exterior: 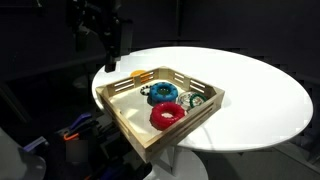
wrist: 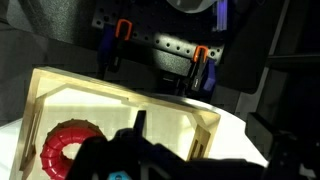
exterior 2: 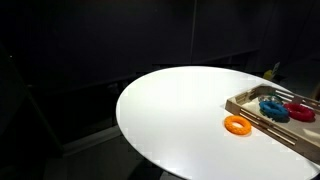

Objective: Remove the blue circular object from the wooden tray

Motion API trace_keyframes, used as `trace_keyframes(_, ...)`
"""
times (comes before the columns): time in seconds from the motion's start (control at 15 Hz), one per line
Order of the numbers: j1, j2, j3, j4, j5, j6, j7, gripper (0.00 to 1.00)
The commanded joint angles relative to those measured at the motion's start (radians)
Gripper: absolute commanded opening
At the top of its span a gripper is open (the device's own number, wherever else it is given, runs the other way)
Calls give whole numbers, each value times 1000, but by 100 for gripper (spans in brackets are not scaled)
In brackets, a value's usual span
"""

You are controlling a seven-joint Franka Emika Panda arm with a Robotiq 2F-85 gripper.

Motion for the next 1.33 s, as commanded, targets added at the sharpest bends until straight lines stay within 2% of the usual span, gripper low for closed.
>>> trace_keyframes(0.0, 0, 47, 20, 46, 15, 18, 1, 100)
trace_keyframes(0.73, -5, 267, 49, 213, 27, 160, 36, 100)
trace_keyframes(1.13, -21, 341, 92, 204, -4, 367, 110, 100)
trace_keyframes(1.27, -25, 355, 100, 211, 0, 380, 129, 100)
